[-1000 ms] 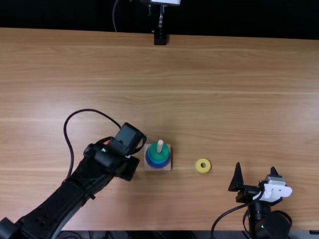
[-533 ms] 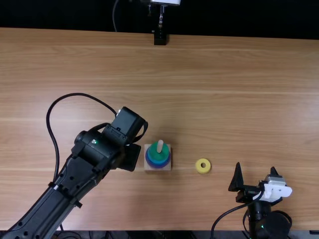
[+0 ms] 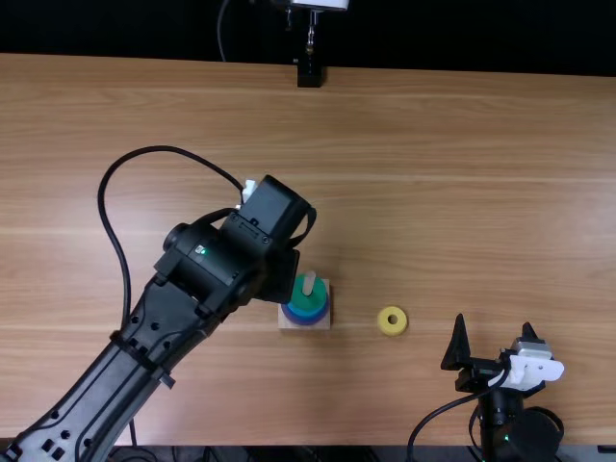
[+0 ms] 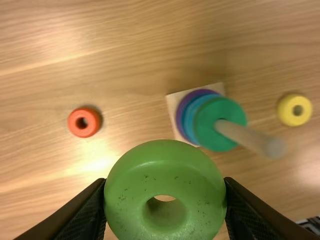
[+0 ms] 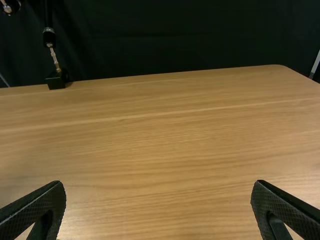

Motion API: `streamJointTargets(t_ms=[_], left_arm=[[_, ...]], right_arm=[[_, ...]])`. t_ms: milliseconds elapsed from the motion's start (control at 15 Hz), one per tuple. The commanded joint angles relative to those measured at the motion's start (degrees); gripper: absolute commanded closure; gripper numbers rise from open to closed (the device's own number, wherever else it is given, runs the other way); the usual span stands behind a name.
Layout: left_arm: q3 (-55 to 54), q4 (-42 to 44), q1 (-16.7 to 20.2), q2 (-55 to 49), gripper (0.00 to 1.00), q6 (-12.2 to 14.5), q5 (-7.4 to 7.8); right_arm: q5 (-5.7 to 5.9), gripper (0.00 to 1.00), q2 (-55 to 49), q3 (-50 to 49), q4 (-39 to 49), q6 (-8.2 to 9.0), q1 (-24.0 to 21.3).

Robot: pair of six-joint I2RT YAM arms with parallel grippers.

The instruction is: Build the Hanoi tower: stack the rings onto the peg from bottom to top in this color order: purple, dark blue, light blue, dark green, light green, yellow, orange.

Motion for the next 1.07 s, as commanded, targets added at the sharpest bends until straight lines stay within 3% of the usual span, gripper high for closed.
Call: streamJointTargets(t_ms=[0, 267, 1000], left_arm=[[3.25, -0.64, -1.35, 1.16, 1.00, -2.32, 0.03], [4.74, -0.74, -4.25, 3.36, 1.00, -4.11, 0.03], [9.40, -0.64, -7.06, 9.42, 1.00, -4.11, 0.03]], right_arm=[[0.76, 0.00, -0.43, -2.87, -3.50, 0.19, -0.06], [0.76, 0.00, -0.43, -2.87, -3.50, 0.19, -0.06], [0.76, 0.00, -0.43, -2.87, -3.50, 0.19, -0.06]])
